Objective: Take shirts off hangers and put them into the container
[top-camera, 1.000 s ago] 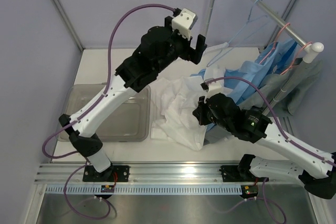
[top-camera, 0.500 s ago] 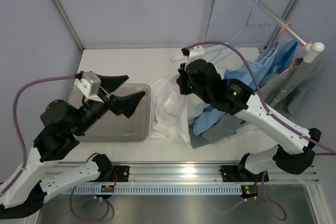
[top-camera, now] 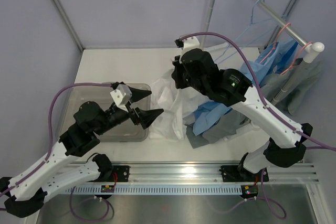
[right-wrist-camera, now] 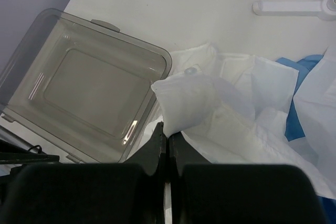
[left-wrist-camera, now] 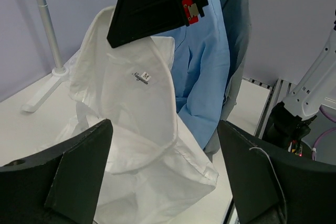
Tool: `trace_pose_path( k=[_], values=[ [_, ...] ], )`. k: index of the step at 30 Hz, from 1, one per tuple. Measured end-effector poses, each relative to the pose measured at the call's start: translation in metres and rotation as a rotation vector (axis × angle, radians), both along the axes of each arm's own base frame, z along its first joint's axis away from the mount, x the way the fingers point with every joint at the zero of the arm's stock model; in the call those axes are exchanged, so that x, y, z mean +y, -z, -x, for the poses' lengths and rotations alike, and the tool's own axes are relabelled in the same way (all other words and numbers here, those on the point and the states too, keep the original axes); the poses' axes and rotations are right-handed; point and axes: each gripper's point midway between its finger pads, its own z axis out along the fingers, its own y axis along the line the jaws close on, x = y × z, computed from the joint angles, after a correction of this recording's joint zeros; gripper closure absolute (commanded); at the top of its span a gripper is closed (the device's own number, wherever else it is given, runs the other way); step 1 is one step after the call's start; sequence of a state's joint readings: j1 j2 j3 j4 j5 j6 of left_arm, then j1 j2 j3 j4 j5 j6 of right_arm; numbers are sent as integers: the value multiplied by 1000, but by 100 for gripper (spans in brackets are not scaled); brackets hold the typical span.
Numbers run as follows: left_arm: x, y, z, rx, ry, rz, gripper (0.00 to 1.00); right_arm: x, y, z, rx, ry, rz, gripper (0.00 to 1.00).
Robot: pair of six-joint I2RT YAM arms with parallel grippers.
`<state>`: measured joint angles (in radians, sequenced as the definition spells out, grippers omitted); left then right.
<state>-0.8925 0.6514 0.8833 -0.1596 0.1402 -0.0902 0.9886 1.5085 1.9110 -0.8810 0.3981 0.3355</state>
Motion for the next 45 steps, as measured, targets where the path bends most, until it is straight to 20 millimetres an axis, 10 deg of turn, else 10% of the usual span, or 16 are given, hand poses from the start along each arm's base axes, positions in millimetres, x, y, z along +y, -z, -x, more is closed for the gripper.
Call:
trace_pose_path(
  k=[15, 18, 20, 23, 27, 30, 45],
  values=[
    [-59, 47, -35, 82, 55, -106, 14, 2, 2, 11, 30, -53, -5, 100],
    [-68, 52, -43, 103, 55, -126, 39, -2, -3, 15, 28, -60, -14, 100],
    [-77, 50, -50, 120, 49, -130, 100, -5, -8, 18, 22, -63, -24, 100],
    [-82, 46, -63, 133, 5, -147, 100, -10, -16, 21, 11, -64, -35, 100],
    [-63, 27, -83, 139, -165, -152, 100, -14, -26, 22, -3, -60, -47, 36],
    [-32, -2, -97, 119, -333, -158, 100, -21, -37, 22, -29, -41, -59, 1],
    [149, -271, -46, -495, -784, 107, 100, -100, -91, 60, -160, 21, -201, 0]
  ],
)
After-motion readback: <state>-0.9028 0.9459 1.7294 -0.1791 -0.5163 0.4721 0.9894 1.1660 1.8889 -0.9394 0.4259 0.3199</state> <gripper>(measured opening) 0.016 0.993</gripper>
